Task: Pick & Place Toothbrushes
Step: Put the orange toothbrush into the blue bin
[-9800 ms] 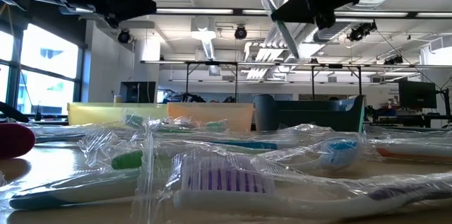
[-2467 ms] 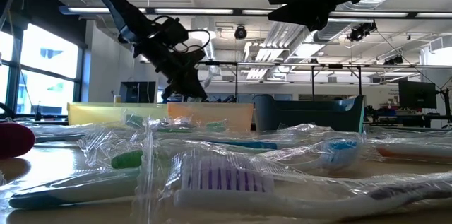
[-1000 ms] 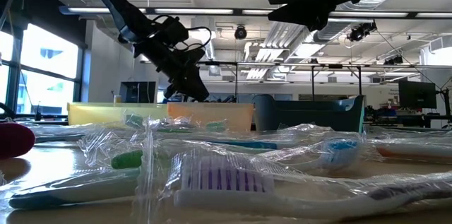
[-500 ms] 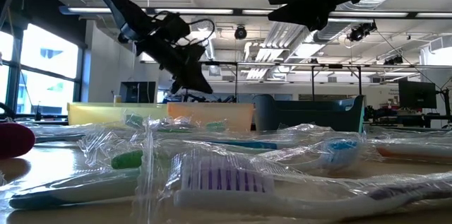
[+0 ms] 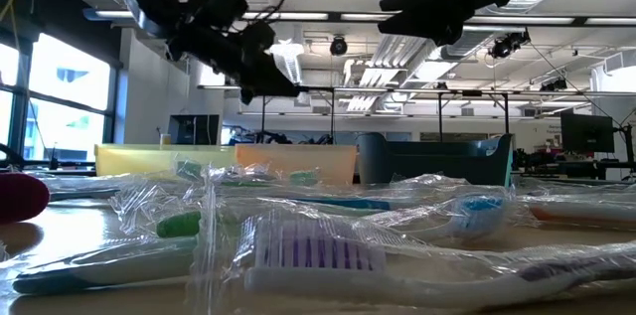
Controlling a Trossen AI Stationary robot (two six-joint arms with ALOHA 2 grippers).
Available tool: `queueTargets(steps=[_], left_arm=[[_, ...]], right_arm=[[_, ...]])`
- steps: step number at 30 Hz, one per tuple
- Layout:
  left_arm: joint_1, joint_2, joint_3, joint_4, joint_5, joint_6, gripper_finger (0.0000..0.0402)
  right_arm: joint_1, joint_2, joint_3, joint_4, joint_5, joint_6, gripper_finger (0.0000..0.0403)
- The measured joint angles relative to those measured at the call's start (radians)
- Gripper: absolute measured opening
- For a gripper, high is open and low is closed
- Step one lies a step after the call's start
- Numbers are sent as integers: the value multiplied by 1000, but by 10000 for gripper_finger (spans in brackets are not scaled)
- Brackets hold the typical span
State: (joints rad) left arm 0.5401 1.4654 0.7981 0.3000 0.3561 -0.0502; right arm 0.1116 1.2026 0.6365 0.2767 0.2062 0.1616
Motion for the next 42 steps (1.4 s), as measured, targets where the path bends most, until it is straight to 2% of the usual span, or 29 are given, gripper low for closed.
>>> queueTargets(steps=[8, 22, 25, 33, 42], left_arm=[[-108, -181, -153, 95, -7, 74, 0], [-269, -448, -282, 90, -11, 159, 0], [-291, -501, -306, 87, -44, 160, 0], [-358, -628, -332, -37, -157, 159, 0], [-432, -699, -332, -137, -191, 159, 0]], right_arm=[[0, 0, 0, 1, 0, 0, 228], [0, 0, 0, 4, 3, 0, 228], [0, 0, 0, 4, 3, 0, 228], [0, 0, 0, 4, 3, -4, 228], [0, 0, 0, 4, 3, -4, 228]])
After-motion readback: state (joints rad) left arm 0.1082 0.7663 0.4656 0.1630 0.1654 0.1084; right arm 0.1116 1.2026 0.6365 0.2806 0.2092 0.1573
